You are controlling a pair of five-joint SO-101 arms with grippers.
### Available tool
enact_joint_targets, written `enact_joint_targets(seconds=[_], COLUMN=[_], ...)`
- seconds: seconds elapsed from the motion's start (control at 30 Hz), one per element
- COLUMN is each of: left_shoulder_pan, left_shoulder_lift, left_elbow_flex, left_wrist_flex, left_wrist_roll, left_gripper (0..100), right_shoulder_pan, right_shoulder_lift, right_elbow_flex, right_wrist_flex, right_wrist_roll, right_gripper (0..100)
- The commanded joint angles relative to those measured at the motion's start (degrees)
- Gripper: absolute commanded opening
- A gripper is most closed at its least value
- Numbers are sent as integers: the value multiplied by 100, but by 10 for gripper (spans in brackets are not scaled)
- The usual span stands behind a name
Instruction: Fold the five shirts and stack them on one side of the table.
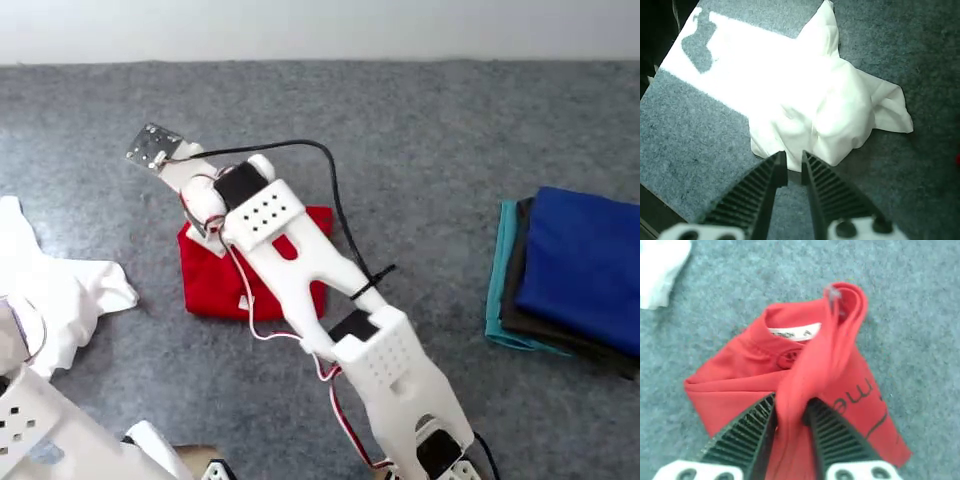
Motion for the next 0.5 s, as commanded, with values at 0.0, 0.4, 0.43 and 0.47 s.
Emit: enact_joint_targets(seconds=[0.0, 0.4, 0.43, 0.47], left_shoulder_pan=[-9, -9, 0, -9], left_shoulder_lift=[-105, -105, -105, -105], left_elbow_flex=[-4, -13, -13, -13], left_wrist_flex=[-79, -97, -97, -97], left_wrist_roll=[44, 44, 44, 44], left_gripper=[59, 59, 59, 59], right_shoulder_pan=[-92, 813, 831, 840], right_shoulder_lift=[110, -215, -374, -541], right_elbow_flex=[-1152, -1037, -730, -369], right_wrist_flex=[760, 1666, 1666, 1657], right_wrist_roll=[-440, -484, -484, -484], right_gripper=[232, 28, 19, 7])
